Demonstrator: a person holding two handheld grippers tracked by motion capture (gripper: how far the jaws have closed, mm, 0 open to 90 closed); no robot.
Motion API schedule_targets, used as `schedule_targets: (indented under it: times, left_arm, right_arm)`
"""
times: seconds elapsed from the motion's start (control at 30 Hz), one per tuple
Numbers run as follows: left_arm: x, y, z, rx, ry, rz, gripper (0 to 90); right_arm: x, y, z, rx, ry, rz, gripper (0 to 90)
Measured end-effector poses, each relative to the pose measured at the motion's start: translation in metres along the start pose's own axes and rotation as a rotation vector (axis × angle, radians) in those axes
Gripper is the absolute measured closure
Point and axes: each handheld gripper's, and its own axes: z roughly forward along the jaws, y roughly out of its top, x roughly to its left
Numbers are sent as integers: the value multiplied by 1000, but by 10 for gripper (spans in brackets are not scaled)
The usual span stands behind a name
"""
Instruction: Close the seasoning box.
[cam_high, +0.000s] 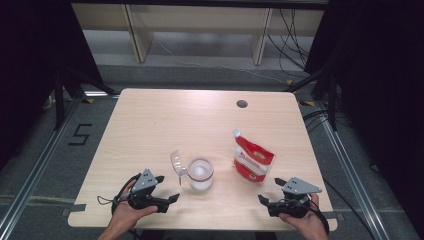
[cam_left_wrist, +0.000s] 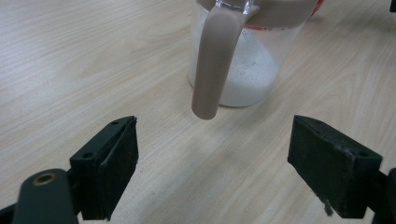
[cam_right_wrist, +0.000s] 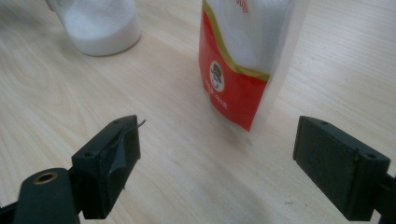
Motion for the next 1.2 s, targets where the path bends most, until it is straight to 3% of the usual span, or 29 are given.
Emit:
schedule_targets:
  times: [0.03, 0.1, 0.23, 0.3, 0.33, 0.4, 0.47, 0.53, 0.57, 0.7, 0.8, 0.83, 1.0, 1.03, 1.17, 1.2]
  left_arm:
    - [0, 0, -1, -1, -1, 2, 159]
    - [0, 0, -2, -17, 5, -16, 160]
    - [1, 2, -5, -32, 9, -30, 181]
    - [1, 4, -7, -38, 10, -34, 208]
    - [1, 5, -8, -43, 12, -38, 218]
    - [1, 6, -10, -47, 16, -42, 271]
    - [2, 7, -12, -61, 16, -46, 308]
    - [2, 9, -15, -70, 30, -64, 378]
    - [2, 10, -16, -78, 29, -64, 413]
    - [0, 14, -21, -105, 45, -45, 603]
    - [-4, 18, -23, -113, 44, -40, 701]
    - [-4, 19, -22, -118, 43, -36, 723]
    - [-4, 25, -24, -132, 42, -25, 810]
    - [-5, 27, -25, -132, 52, -29, 826]
    - [-5, 33, -26, -155, 35, -32, 878]
    - [-4, 35, -27, -156, 39, -16, 886]
  right_arm:
    - [3, 0, 0, 12, -1, 29, 156]
    - [1, 0, 0, 4, -3, -2, 156]
    - [1, -1, 1, 11, 10, -8, 156]
    - [1, -1, 0, 19, 10, 12, 156]
    - [1, -2, 0, 10, -7, 5, 156]
    - [2, -2, 0, 12, -1, 20, 156]
    - [1, -2, -1, 5, -12, 7, 156]
    - [2, -3, -2, 13, 1, 17, 157]
    - [1, -3, -3, 11, -15, 10, 157]
    - [3, -4, -4, 13, -9, 43, 157]
    - [0, -4, -4, 1, -17, 4, 157]
    - [1, -5, -5, 11, -12, 24, 158]
    - [2, -5, -7, 16, -26, 23, 158]
    - [1, -5, -7, 5, -31, 5, 158]
    - [2, -5, -6, 14, -20, 9, 159]
    - [2, -5, -6, 13, -21, 8, 159]
